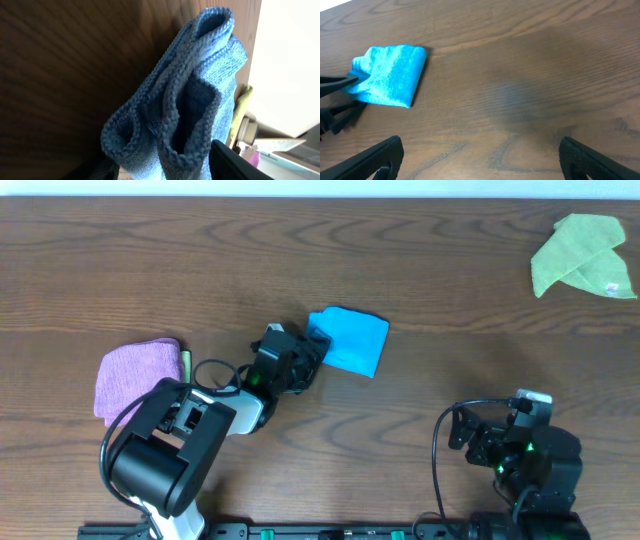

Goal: Fold the cloth
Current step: 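Grasp the left edge of the folded blue cloth with the left gripper, then lift the blue cloth and carry it left over the pink cloth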

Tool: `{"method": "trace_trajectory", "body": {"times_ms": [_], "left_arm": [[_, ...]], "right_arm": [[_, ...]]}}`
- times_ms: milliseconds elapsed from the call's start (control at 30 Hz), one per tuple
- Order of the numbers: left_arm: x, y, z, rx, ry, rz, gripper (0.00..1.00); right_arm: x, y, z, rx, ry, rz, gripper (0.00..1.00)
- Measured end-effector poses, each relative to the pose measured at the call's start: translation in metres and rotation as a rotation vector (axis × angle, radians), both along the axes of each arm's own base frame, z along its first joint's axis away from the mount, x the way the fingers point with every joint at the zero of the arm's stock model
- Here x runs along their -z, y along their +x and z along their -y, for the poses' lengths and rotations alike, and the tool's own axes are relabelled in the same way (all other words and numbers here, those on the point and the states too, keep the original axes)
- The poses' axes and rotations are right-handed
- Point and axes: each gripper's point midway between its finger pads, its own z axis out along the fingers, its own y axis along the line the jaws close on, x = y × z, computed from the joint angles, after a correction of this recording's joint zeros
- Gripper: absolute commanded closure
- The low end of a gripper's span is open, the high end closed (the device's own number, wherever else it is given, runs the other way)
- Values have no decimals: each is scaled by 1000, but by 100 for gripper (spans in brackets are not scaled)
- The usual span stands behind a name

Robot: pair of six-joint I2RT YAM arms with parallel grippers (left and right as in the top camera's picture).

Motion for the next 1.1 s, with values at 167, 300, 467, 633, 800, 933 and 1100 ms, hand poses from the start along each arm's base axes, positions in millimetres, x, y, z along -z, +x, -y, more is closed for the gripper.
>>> {"method": "trace_trajectory", "body": {"times_ms": [167, 300, 467, 633, 800, 933, 1100], "left_arm": [[2, -1, 2, -5, 26, 6, 53], [5, -2, 1, -8, 41, 3, 61], [10, 3, 5, 0, 37, 22, 74], [16, 11, 12, 23, 31, 51, 92], [17, 11, 18, 103, 72, 102, 94], [16, 10, 20, 170, 95, 139, 94], [15, 7, 16, 250, 123, 163, 94]], "right_arm": [[0, 0, 0, 0, 0, 0, 1], [0, 0, 0, 0, 0, 0, 1], [0, 0, 0, 0, 0, 0, 1], [0, 0, 0, 0, 0, 0, 1], [0, 0, 0, 0, 0, 0, 1], [0, 0, 0, 0, 0, 0, 1], [0, 0, 0, 0, 0, 0, 1]]}}
